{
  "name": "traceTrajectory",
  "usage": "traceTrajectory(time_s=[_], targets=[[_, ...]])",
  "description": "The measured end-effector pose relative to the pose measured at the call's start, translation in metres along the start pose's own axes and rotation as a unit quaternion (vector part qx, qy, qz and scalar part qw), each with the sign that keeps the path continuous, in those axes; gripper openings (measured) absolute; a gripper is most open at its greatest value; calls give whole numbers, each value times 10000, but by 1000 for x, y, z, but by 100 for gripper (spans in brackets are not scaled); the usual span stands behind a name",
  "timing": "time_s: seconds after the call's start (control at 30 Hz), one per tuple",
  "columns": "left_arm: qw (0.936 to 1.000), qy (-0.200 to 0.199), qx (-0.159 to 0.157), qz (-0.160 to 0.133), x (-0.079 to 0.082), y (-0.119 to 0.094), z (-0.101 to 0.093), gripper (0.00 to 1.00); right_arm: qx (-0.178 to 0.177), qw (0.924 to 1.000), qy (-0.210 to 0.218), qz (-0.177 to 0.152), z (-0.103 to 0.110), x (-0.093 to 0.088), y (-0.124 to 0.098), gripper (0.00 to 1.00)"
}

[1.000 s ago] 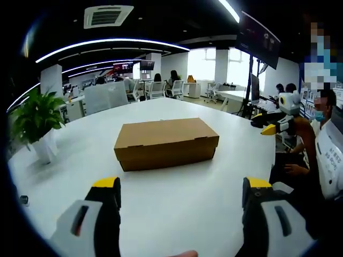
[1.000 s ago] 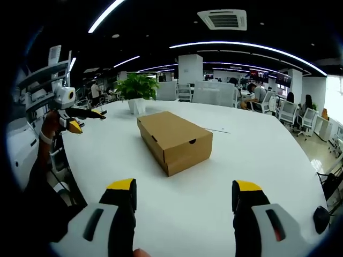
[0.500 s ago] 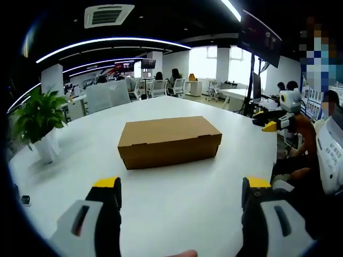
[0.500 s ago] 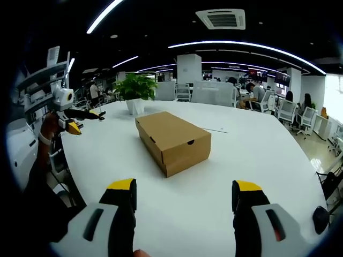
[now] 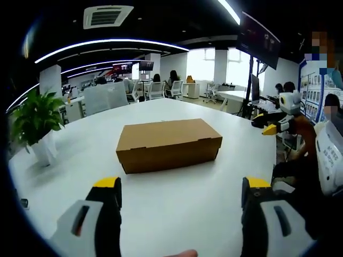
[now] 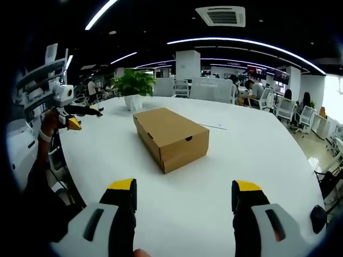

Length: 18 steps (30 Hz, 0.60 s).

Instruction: Operate the shoe box by opening the lid, removing the specified soft item, and placing it in the target area until the item is outside and the box remains undamaged.

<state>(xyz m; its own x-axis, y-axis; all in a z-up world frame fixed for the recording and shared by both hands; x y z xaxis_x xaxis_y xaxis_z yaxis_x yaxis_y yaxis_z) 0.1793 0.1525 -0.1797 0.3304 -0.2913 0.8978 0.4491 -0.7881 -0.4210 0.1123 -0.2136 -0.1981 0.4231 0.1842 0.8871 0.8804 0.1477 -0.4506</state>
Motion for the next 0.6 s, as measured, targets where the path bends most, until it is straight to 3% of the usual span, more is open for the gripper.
traceTrajectory(time_s=[0.33, 0.6], targets=[[9999, -12, -118, 52, 4, 8, 3, 93, 90, 9999, 15, 69, 3, -2, 10, 74], [10000, -59, -30, 64, 11, 15, 16, 89, 143, 9998, -26, 149, 3, -3, 20, 74]])
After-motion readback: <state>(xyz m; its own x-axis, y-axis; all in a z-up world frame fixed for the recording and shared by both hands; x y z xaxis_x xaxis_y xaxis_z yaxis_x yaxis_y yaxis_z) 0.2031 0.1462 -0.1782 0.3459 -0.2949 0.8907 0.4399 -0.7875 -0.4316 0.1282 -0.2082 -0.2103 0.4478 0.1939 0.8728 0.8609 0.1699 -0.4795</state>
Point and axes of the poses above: the point that each gripper's makers call its tool centre point, and the gripper's own axes: y roughly forward along the fingers, z roughly to its left, x roughly out of its top, the point moved 4 cm from there along -y, roughly backward along the fingers, and after that the axes turned 11 degrees about -x, right-handed, at the moved point
